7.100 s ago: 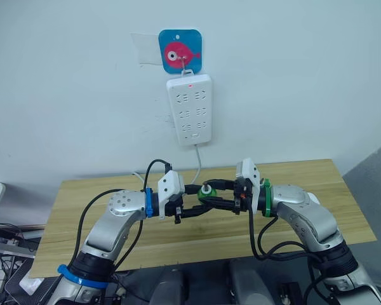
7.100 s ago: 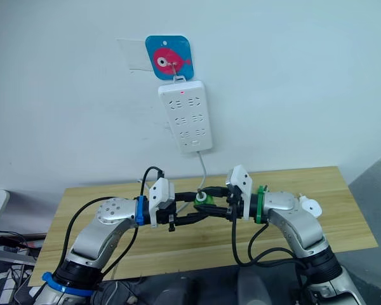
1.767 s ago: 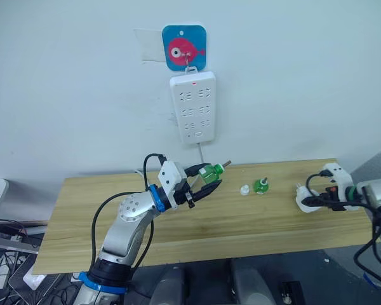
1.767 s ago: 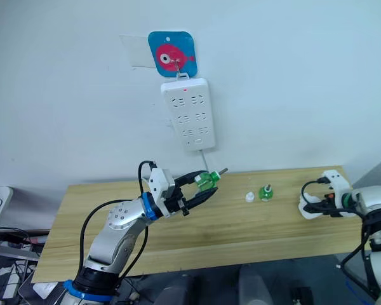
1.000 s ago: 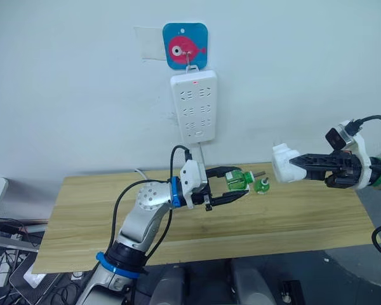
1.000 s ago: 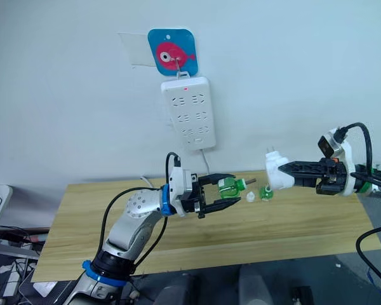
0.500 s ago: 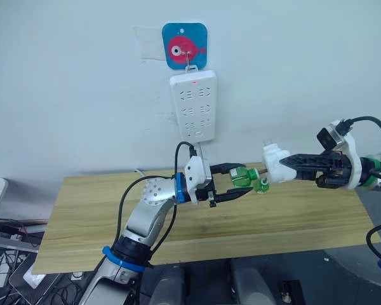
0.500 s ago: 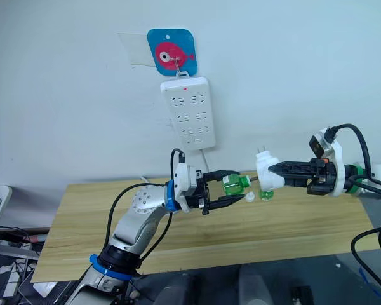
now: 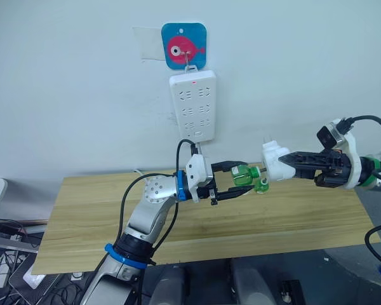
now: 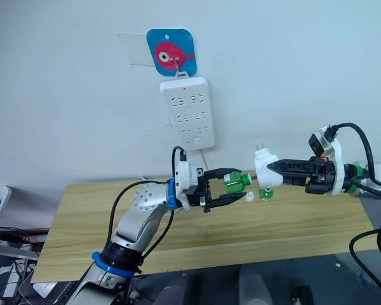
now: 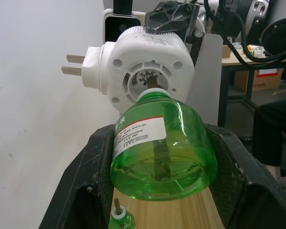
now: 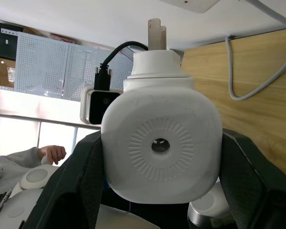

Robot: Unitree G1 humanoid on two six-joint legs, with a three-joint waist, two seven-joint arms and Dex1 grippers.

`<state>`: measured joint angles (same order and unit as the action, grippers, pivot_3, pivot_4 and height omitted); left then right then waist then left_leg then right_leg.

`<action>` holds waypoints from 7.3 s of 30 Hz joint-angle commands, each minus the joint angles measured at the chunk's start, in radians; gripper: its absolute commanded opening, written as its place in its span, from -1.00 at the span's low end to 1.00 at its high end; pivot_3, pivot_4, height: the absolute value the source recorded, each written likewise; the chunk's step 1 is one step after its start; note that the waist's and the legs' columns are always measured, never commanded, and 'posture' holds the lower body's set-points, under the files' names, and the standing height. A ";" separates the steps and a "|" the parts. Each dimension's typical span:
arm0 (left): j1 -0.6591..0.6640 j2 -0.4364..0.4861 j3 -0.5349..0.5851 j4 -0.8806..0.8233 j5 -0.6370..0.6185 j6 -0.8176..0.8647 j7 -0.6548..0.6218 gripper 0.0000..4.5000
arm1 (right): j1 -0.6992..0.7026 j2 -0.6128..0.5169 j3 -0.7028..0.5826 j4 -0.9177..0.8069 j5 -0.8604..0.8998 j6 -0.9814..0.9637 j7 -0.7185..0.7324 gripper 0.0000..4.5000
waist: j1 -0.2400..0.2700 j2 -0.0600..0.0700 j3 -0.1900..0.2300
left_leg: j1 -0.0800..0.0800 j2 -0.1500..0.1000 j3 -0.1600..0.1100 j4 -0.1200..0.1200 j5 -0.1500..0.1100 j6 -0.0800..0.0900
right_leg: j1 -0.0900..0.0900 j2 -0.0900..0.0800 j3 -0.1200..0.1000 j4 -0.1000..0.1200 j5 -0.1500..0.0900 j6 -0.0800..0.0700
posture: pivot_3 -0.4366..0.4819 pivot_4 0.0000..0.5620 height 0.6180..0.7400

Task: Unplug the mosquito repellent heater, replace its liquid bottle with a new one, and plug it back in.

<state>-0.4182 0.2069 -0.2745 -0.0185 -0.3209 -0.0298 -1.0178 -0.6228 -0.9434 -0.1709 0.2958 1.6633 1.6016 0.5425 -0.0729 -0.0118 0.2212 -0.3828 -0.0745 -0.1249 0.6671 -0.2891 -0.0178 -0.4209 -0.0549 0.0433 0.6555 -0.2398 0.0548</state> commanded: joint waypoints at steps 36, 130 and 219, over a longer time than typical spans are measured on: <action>-0.048 -0.015 -0.007 -0.056 -0.021 0.018 -0.030 0.01 | 0.007 0.015 -0.020 -0.074 0.011 -0.018 -0.012 0.31 | -0.001 0.000 0.000 | 0.000 0.000 0.000 0.000 0.000 0.000 | 0.000 0.000 0.000 0.000 0.000 0.000 | -0.39 -0.23 1.00; -0.094 -0.032 0.001 -0.021 -0.018 0.008 -0.028 0.01 | 0.183 -0.105 0.144 -0.363 0.309 -0.177 -0.098 1.00 | -0.010 0.000 0.000 | -0.001 0.000 -0.001 0.001 0.000 0.000 | 0.000 0.001 0.000 0.000 0.000 0.000 | -0.44 -0.21 1.00; -0.061 -0.001 0.003 -0.038 -0.006 0.021 -0.018 0.01 | 0.013 -0.048 0.060 -0.270 0.155 -0.044 0.081 -0.98 | -0.013 0.000 0.000 | -0.003 0.000 0.001 0.010 -0.003 0.004 | 0.000 0.000 0.000 0.002 0.000 0.001 | -0.44 -0.21 1.00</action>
<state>-0.4809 0.2066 -0.2700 -0.0373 -0.3260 0.0131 -1.0360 -0.5827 -0.9713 -0.1243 0.0359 1.7291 1.5847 0.6519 -0.0859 -0.0122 0.2215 -0.3858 -0.0746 -0.1246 0.6775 -0.2917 -0.0134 -0.4202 -0.0546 0.0431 0.6575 -0.2395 0.0557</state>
